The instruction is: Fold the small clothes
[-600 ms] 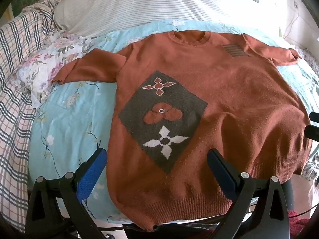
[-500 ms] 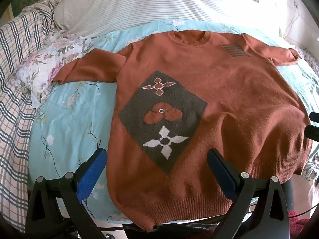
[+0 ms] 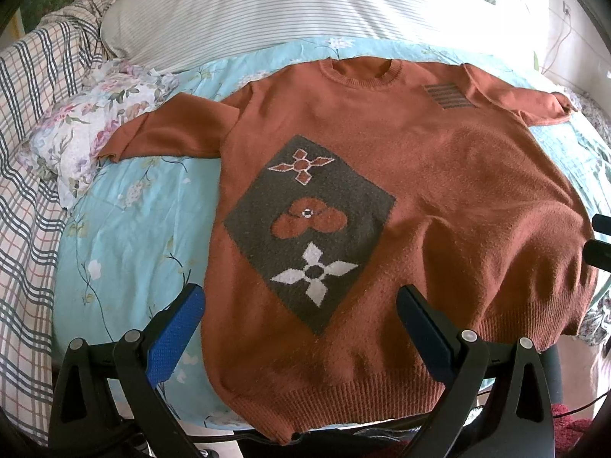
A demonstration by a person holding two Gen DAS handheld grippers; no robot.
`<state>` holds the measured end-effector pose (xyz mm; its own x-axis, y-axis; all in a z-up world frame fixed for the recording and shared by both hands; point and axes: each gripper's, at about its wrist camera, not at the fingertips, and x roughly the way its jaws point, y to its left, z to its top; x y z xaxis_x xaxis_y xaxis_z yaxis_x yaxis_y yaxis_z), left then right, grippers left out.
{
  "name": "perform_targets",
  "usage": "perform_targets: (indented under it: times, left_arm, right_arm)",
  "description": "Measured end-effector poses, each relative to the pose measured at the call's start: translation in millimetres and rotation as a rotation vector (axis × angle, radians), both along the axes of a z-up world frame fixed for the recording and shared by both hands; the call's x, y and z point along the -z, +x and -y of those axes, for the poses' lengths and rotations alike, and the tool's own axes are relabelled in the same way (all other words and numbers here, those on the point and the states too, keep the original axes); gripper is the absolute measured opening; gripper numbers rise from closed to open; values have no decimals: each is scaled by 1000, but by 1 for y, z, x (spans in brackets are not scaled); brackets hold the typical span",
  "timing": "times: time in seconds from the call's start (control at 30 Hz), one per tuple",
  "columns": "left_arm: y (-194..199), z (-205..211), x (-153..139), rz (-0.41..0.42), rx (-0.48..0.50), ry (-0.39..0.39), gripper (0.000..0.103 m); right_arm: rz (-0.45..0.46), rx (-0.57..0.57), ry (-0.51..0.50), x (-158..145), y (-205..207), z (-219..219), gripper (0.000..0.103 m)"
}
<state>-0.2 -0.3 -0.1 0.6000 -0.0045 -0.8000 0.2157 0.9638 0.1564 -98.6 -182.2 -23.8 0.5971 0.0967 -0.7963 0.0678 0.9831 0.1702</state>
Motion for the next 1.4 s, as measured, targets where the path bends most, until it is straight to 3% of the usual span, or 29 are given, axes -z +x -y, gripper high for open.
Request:
perform_targets:
  times: [0.53,0.83,0.93,1.07,1.4]
  left_arm:
    - [1,9,9,-4,3,0,101]
    - [7,7,9,3,14,9,101]
    - [11,7,11,25,13,15,101]
    - [20,6,12,6,8,-32,101]
    - [54,17,17,-16,1,28,101]
  right_arm:
    - [10,14,37,3,0,5,100]
    - [61,36,63,6,3,17,100]
    - [84,61,78,6,7,32,100]
    - [91,106,72,7,10,52,100]
    - [84,261,103,4,27,140,100]
